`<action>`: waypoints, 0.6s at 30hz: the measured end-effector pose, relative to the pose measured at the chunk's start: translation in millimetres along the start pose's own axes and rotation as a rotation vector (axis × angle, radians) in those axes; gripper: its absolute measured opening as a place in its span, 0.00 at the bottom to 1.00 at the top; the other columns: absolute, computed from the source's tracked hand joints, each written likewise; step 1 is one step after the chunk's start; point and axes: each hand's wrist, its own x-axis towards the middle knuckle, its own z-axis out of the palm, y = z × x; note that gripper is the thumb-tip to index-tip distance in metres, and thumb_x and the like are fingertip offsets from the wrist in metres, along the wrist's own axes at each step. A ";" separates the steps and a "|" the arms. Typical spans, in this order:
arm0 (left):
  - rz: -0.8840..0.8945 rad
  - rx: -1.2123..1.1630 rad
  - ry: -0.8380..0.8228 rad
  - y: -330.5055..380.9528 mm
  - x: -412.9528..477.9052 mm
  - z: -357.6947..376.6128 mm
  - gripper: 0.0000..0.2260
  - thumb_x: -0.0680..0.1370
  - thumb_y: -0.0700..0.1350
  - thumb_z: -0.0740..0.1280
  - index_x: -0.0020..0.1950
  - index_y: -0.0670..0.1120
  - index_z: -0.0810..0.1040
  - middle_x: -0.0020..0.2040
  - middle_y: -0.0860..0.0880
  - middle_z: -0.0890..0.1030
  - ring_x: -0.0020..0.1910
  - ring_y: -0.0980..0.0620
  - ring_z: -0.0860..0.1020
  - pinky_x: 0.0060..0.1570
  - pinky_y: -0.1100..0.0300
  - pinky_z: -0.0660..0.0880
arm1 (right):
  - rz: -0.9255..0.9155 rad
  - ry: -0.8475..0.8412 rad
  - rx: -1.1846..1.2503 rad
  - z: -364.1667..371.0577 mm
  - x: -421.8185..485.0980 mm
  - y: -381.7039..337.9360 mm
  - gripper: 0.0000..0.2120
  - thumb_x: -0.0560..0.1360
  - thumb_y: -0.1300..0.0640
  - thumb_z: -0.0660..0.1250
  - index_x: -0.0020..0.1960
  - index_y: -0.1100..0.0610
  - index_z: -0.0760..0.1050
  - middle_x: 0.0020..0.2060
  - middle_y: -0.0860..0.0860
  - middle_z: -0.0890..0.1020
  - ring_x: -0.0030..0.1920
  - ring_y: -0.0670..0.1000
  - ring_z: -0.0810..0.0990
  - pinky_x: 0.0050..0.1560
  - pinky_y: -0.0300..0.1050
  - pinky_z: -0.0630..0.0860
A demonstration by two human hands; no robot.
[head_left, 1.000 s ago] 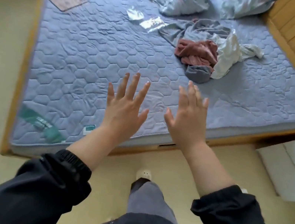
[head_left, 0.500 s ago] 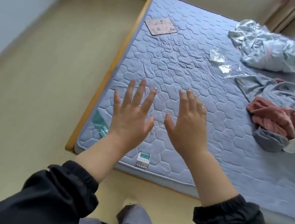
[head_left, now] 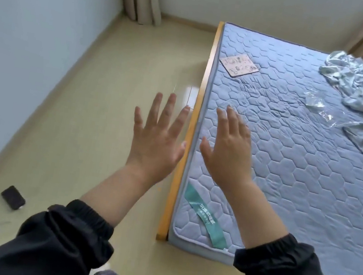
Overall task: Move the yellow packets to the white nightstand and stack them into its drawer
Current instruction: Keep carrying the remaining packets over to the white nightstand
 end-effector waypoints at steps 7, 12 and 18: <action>-0.014 -0.012 -0.046 -154.6 34.8 -35.7 0.31 0.78 0.56 0.57 0.78 0.49 0.52 0.79 0.43 0.48 0.78 0.41 0.44 0.70 0.33 0.47 | 0.059 0.015 0.034 49.7 69.7 -139.0 0.30 0.72 0.54 0.64 0.72 0.62 0.64 0.72 0.61 0.65 0.72 0.62 0.63 0.71 0.60 0.59; 0.001 -0.071 -0.071 -204.1 91.4 -19.9 0.32 0.79 0.55 0.59 0.79 0.49 0.51 0.79 0.44 0.46 0.77 0.41 0.42 0.70 0.34 0.46 | 0.102 0.020 -0.007 75.4 132.1 -163.2 0.30 0.73 0.55 0.65 0.73 0.61 0.62 0.73 0.60 0.63 0.73 0.61 0.60 0.72 0.60 0.58; 0.103 -0.080 -0.059 -258.9 201.2 15.6 0.32 0.78 0.56 0.59 0.79 0.49 0.53 0.79 0.44 0.47 0.77 0.41 0.43 0.70 0.34 0.47 | 0.164 0.052 -0.023 114.4 239.1 -158.1 0.30 0.74 0.55 0.64 0.74 0.60 0.61 0.74 0.59 0.62 0.74 0.60 0.58 0.73 0.60 0.56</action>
